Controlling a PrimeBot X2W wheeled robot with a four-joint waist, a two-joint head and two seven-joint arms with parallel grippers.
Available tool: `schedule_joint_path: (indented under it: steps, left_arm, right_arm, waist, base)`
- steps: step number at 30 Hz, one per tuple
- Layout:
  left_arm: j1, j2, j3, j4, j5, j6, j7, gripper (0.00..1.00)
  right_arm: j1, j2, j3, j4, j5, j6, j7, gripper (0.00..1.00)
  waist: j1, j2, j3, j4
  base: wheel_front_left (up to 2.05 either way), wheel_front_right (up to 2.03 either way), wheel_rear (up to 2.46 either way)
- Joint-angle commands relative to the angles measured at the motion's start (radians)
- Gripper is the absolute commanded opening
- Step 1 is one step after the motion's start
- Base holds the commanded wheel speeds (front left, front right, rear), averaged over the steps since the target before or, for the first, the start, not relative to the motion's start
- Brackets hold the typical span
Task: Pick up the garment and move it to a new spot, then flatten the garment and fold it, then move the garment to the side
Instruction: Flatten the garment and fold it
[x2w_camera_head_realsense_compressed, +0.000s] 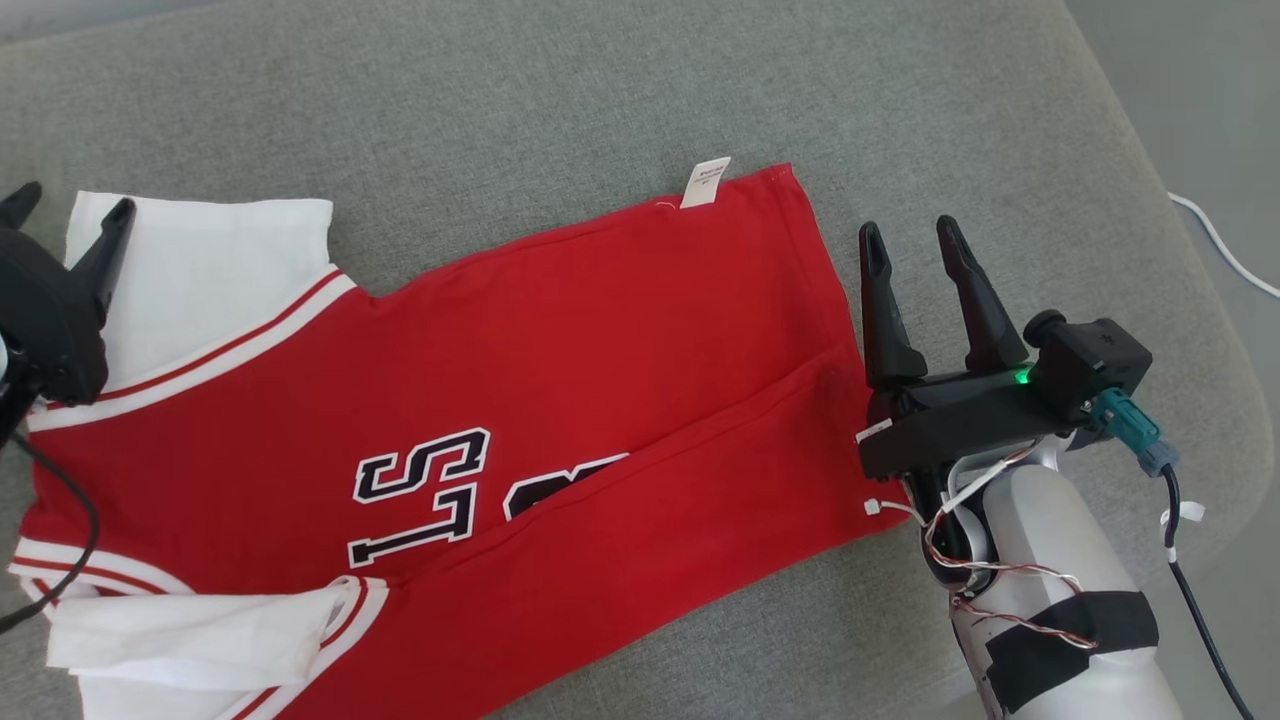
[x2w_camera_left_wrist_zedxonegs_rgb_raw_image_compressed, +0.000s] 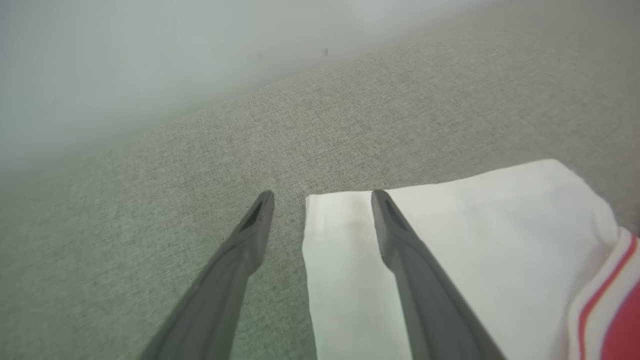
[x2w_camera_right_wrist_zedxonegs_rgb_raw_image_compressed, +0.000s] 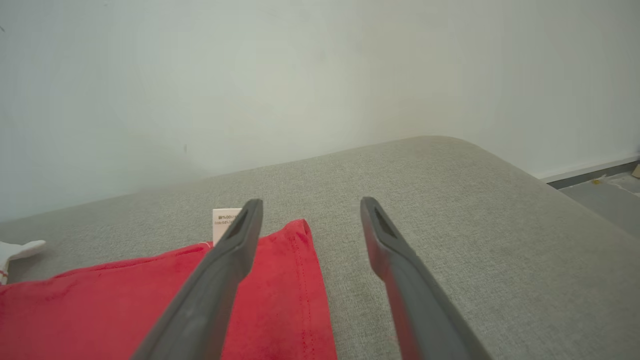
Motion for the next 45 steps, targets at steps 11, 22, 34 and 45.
schedule_joint_path:
  steps: [11, 22, 34, 45]
  left_arm:
    - [-0.044, -0.023, -0.033, 0.073, -0.122, 0.001, 0.055, 0.41]
    - [-0.080, -0.052, -0.104, 0.049, -0.147, 0.002, -0.043, 0.00]
    - [-0.101, -0.074, -0.194, -0.036, -0.182, 0.002, -0.139, 0.00]
    - [-0.142, -0.077, -0.260, -0.059, -0.205, 0.002, -0.190, 0.00]
  right_arm:
    - [-0.031, 0.004, 0.020, 0.024, 0.005, -0.002, -0.001, 1.00]
    - [-0.175, -0.046, 0.063, 0.276, -0.001, -0.002, 0.003, 1.00]
    - [-0.336, -0.137, 0.121, 0.505, 0.087, -0.002, 0.100, 1.00]
    - [-0.412, -0.162, 0.186, 0.587, 0.192, -0.003, 0.169, 0.00]
  waist:
    - [-0.0002, -0.0002, 0.023, 0.000]
    - [-0.0002, -0.0002, -0.006, 0.069]
    - [-0.0002, -0.0002, -0.005, 0.142]
    - [-0.0002, -0.0002, 0.019, 0.174]
  base:
    - [0.00, 0.00, 0.00]
    - [0.00, 0.00, 0.00]
    - [0.00, 0.00, 0.00]
    - [0.00, 0.00, 0.00]
